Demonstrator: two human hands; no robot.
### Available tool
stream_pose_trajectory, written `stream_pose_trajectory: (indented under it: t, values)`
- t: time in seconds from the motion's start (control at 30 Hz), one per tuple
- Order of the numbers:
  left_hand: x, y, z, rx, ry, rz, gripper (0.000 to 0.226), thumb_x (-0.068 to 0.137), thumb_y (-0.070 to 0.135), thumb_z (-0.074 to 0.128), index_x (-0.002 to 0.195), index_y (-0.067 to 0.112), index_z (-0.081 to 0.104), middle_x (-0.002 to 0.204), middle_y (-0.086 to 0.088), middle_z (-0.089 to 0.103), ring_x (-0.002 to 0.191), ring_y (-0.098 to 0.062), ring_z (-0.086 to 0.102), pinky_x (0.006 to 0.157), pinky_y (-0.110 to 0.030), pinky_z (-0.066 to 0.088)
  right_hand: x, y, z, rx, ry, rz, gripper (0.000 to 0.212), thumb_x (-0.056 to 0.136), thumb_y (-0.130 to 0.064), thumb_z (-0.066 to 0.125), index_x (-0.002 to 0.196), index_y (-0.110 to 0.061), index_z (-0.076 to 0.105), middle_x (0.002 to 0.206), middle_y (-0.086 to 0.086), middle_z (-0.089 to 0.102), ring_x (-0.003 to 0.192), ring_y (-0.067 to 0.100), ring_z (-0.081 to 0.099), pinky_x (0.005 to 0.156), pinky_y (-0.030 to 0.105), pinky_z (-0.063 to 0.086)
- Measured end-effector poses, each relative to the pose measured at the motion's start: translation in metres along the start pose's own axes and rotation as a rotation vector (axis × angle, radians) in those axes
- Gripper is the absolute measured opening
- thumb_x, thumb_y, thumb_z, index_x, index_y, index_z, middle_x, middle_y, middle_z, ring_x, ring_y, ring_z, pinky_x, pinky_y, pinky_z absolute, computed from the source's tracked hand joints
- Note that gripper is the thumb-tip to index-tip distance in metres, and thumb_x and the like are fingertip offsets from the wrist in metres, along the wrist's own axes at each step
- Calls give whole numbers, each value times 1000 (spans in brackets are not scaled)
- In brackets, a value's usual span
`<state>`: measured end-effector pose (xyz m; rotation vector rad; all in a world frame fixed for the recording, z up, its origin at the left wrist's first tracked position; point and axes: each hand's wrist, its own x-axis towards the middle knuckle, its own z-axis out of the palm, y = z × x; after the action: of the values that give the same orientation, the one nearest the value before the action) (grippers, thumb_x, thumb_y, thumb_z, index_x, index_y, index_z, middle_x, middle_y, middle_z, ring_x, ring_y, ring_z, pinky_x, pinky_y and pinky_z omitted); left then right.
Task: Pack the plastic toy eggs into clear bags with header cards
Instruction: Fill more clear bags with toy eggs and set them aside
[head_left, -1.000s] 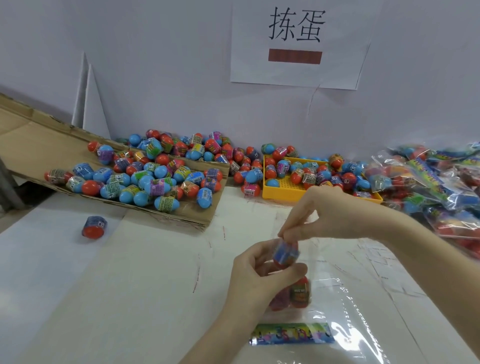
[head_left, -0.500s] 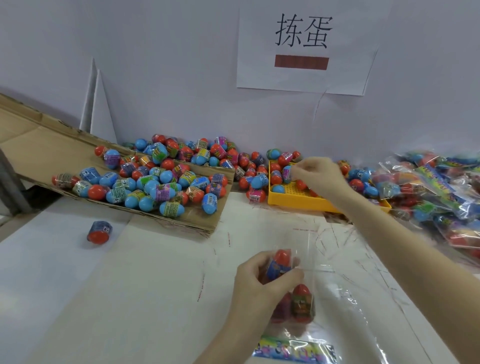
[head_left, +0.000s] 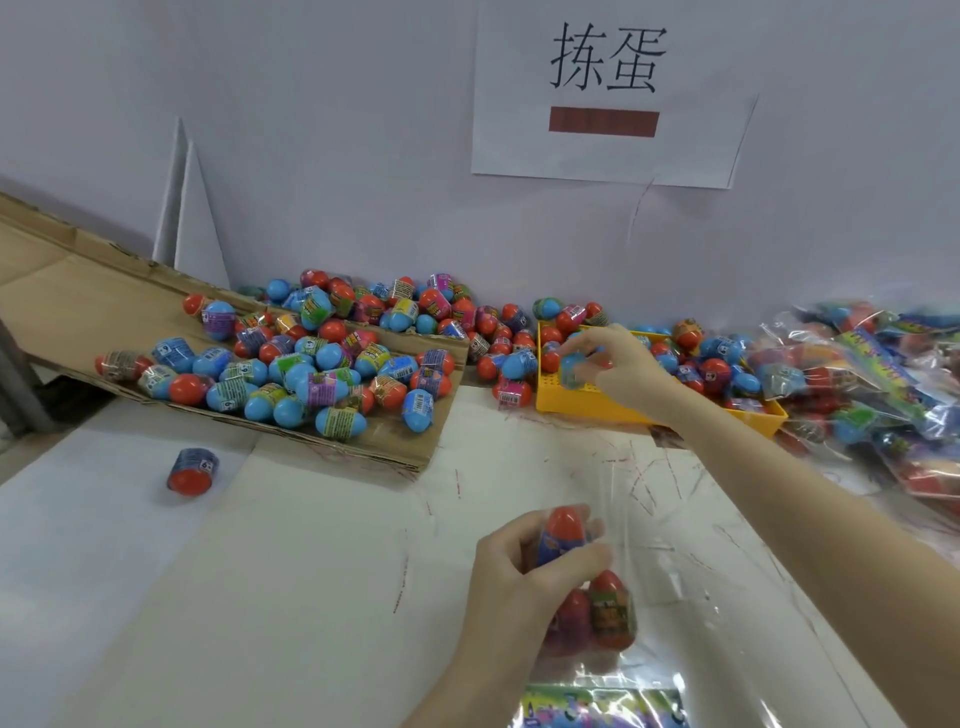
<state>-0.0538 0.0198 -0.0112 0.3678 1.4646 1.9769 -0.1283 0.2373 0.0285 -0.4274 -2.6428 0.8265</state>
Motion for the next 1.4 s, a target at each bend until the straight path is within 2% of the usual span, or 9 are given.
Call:
stream_pose_trajectory:
  t: [0.1,0.23,0.33,0.4,0.5,0.67,0.87,1.0,1.4]
  values:
    - [-1,0,0,-7,3,-4,25,51,22,73,75,27,76,85,1,75,78,-11,70,56,-15,51,-14,-1,-15,7,54,-82,25,87,2,56,82,-22,58,91,-8,44,73,6,50,58,2,38]
    - [-4,1,0,27,-28,1,23,52,20,72,74,28,76,85,-1,75,85,-18,70,69,-23,57,-19,-1,-13,-219,-267,-75,24,93,-16,51,115,-15,61,114,-2,55,94,8,47,76,13,36]
    - [-6,1,2,91,-35,6,20,48,21,73,67,26,76,90,-15,72,89,-32,67,79,-37,55,-27,-9,-2,-322,-40,-188,28,89,-24,57,117,-19,60,125,-2,52,117,15,42,99,34,30]
    - [-6,0,5,129,-63,26,29,38,28,76,66,20,75,94,-25,68,88,-39,65,79,-39,54,-42,-17,1,-213,27,-310,35,83,-38,61,115,-23,62,117,-5,52,110,11,43,95,33,30]
    - [-5,-4,7,99,-58,43,43,33,35,74,67,9,74,83,-27,66,73,-27,62,68,-31,54,-66,-21,0,-164,-301,-276,54,70,-65,52,110,-30,64,101,-13,55,84,2,49,74,20,44]
    - [-6,-6,6,128,-52,83,50,37,33,70,71,-4,67,75,-23,60,71,-27,56,68,-37,48,-88,-10,3,-61,-536,-200,16,78,-27,71,93,-32,68,101,3,59,94,19,56,84,35,45]
    - [-5,-4,3,91,-26,28,27,48,15,66,65,-5,65,62,-13,56,61,-22,53,56,-26,48,-110,-11,-5,34,-629,-295,40,84,3,56,103,-32,62,101,0,60,79,5,48,63,19,38]
    - [-3,-4,1,57,16,-4,17,51,15,66,64,5,70,72,-19,61,69,-27,58,66,-35,52,-123,-17,-16,27,-729,-191,38,72,-26,55,100,-50,48,100,-26,53,92,-13,43,83,15,39]
    - [-3,0,-1,-2,-17,22,21,50,15,68,70,16,76,84,-10,73,82,-24,68,72,-33,56,-141,-8,-54,542,36,-86,41,69,-5,72,101,-23,54,105,5,61,87,20,62,74,22,53]
